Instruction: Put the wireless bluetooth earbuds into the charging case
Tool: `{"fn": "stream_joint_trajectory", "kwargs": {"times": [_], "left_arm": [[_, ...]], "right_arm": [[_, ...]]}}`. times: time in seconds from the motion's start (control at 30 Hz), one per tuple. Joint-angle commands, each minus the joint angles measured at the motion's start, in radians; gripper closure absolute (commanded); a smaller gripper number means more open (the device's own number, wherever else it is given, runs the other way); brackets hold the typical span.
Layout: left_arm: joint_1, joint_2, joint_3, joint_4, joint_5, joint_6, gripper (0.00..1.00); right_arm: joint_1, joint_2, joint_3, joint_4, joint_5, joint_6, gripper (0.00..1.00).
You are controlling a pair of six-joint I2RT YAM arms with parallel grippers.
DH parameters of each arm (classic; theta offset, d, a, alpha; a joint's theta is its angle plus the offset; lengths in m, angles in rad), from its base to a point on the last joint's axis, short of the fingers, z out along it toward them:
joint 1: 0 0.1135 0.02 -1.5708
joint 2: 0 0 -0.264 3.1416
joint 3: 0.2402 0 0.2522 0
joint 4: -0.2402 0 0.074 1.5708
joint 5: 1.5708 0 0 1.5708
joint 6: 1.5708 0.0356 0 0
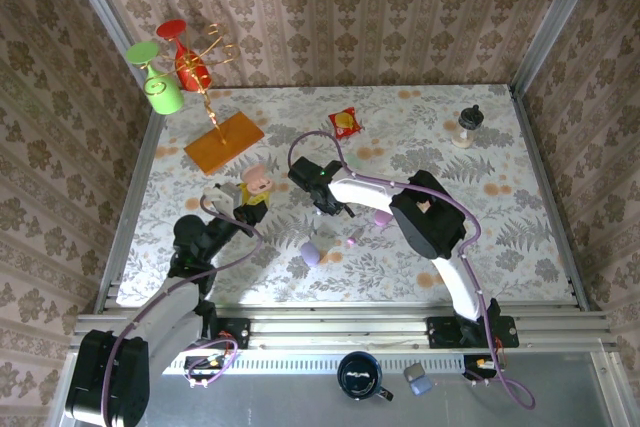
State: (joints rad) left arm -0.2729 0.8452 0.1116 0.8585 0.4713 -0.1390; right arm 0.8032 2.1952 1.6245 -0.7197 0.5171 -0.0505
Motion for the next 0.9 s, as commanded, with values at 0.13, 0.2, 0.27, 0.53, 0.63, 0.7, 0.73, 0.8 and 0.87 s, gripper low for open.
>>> {"fn": "stream_joint_trajectory", "kwargs": {"times": [0.13, 0.2, 0.27, 0.53, 0.63, 0.7, 0.73, 0.8, 0.87], "left_arm": [[0.009, -0.002, -0.012, 0.031, 0.020, 0.008, 0.77], [0.009, -0.002, -0.012, 0.030, 0.020, 0.012, 0.77], [0.008, 0.000, -0.012, 0.031, 0.018, 0.014, 0.77], [0.009, 0.007, -0.013, 0.031, 0.022, 0.022, 0.77], [0.008, 0.019, -0.014, 0.044, 0.032, 0.031, 0.77], [0.003, 0.032, -0.012, 0.064, 0.051, 0.036, 0.76], [-0.001, 0.042, -0.010, 0.076, 0.055, 0.040, 0.76], [-0.021, 0.059, -0.007, 0.094, 0.051, 0.059, 0.76], [-0.049, 0.081, -0.001, 0.103, 0.024, 0.082, 0.76]], "right_arm": [[-0.006, 0.048, 0.062, -0.055, 0.019, -0.005, 0.71], [-0.006, 0.045, 0.069, -0.063, 0.011, 0.000, 0.75], [-0.006, 0.038, 0.069, -0.064, 0.005, 0.005, 0.77], [-0.022, -0.051, 0.033, -0.039, -0.083, 0.054, 0.79], [-0.037, -0.116, -0.012, -0.002, -0.149, 0.097, 0.79], [-0.052, -0.167, -0.054, 0.030, -0.199, 0.126, 0.79], [-0.063, -0.198, -0.078, 0.048, -0.227, 0.147, 0.79], [-0.087, -0.261, -0.134, 0.087, -0.305, 0.189, 0.79], [-0.118, -0.335, -0.204, 0.148, -0.400, 0.240, 0.79]]}}
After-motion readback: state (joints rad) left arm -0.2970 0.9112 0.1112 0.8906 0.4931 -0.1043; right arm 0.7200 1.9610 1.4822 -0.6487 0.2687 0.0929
